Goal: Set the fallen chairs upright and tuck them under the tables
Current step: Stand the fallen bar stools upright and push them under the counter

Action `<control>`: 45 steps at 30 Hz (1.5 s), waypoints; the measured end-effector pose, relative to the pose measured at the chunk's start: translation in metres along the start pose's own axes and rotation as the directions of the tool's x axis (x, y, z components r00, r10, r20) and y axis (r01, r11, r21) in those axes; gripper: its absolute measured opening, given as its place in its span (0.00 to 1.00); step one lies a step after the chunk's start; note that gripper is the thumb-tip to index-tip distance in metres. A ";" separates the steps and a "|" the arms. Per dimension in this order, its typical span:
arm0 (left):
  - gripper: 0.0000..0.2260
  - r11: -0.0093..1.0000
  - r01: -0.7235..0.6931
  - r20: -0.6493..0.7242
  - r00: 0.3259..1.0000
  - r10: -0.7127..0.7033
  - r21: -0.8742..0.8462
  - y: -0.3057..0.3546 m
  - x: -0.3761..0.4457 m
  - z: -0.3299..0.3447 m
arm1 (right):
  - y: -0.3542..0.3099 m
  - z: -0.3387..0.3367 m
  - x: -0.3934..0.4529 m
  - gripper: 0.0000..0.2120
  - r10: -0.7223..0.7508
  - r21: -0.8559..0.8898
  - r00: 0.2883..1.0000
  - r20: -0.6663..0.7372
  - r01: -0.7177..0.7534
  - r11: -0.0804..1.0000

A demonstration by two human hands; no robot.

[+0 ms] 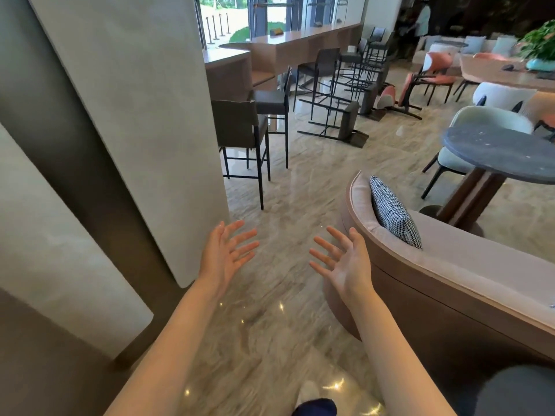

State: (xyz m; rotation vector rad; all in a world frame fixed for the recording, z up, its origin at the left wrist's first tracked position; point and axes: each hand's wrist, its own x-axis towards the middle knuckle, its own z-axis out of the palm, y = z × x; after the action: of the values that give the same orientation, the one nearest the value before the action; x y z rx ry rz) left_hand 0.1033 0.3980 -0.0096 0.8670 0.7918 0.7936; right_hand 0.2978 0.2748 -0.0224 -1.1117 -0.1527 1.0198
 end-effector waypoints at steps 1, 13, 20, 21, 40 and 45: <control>0.21 1.000 0.004 -0.006 1.000 -0.004 0.001 0.000 0.016 0.003 | -0.002 0.001 0.016 0.22 0.001 0.000 1.000 -0.002 -0.001 1.000; 0.22 1.000 0.020 -0.059 0.998 -0.020 -0.003 0.024 0.249 0.087 | -0.092 0.021 0.259 0.22 0.035 -0.003 0.999 0.027 -0.035 0.999; 0.22 1.000 -0.003 -0.074 0.997 0.004 0.018 0.050 0.364 0.135 | -0.156 0.036 0.380 0.23 0.021 -0.003 0.998 0.062 -0.021 1.000; 0.22 1.000 0.001 -0.080 0.997 0.000 0.014 0.052 0.378 0.139 | -0.160 0.038 0.394 0.23 0.026 0.004 0.998 0.065 -0.026 1.000; 0.21 0.996 0.022 -0.124 0.992 -0.032 -0.084 0.100 0.701 0.161 | -0.228 0.135 0.695 0.20 0.013 0.008 1.000 0.025 -0.014 1.000; 0.21 0.996 -0.018 -0.148 0.989 0.005 -0.084 0.142 0.779 0.163 | -0.254 0.179 0.769 0.21 0.008 0.011 0.999 0.047 -0.008 1.000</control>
State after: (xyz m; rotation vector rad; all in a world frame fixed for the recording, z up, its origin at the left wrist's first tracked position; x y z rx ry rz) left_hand 0.5691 1.0592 -0.0220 0.7436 0.8781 0.9030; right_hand 0.7817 0.9485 -0.0147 -1.0798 -0.1803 1.0533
